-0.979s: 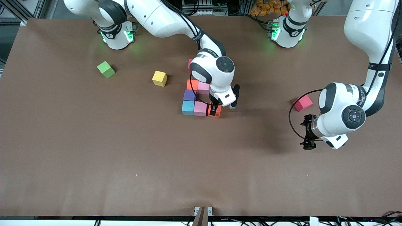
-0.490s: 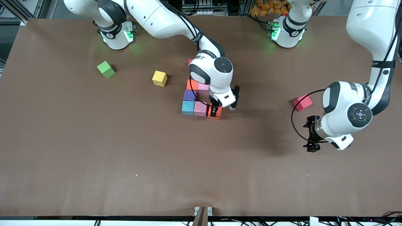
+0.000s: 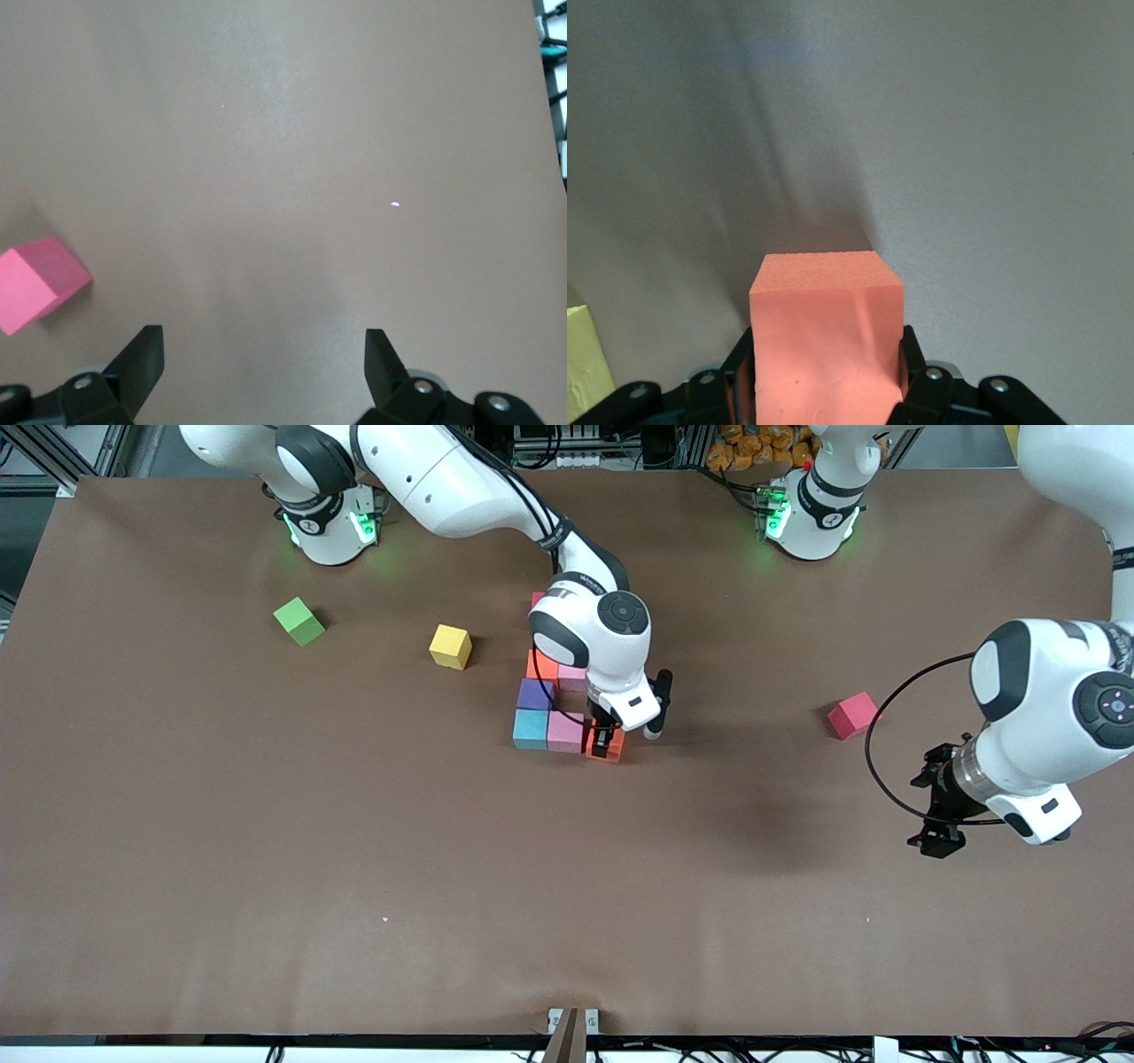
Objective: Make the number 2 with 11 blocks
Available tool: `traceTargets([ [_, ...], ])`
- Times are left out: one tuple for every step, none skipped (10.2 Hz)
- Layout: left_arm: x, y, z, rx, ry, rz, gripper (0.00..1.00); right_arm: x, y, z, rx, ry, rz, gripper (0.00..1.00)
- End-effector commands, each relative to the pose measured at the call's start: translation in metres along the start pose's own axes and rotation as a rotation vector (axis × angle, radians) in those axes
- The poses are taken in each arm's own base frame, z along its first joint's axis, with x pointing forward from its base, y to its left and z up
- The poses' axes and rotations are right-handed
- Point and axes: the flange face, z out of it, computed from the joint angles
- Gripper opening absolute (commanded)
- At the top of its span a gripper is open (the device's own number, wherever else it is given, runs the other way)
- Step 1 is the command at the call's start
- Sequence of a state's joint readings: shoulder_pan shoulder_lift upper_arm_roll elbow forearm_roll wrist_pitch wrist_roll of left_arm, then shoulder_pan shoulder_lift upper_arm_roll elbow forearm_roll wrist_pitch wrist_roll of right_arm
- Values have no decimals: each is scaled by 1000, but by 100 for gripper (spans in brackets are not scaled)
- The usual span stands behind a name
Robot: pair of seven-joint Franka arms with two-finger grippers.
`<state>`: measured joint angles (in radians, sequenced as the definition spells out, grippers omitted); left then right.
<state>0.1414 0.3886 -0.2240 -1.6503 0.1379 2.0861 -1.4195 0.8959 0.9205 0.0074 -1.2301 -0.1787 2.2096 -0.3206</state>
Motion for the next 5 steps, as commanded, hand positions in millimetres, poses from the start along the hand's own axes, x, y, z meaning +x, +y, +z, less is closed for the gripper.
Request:
traceTargets([
  [-2, 2, -26, 23, 5, 83, 100, -6, 0, -8, -2, -6, -1, 62],
  [2, 2, -36, 24, 7, 117, 100, -6, -1, -7, 0, -8, -18, 61],
  [1, 0, -45, 24, 10, 153, 100, -9, -2, -7, 4, -17, -25, 61],
  [-1, -2, -51, 34, 10, 192, 100, -13, -3, -5, 8, -27, -27, 61],
  [-2, -7, -61, 44, 11, 246, 100, -15, -4, -7, 11, -34, -27, 61],
])
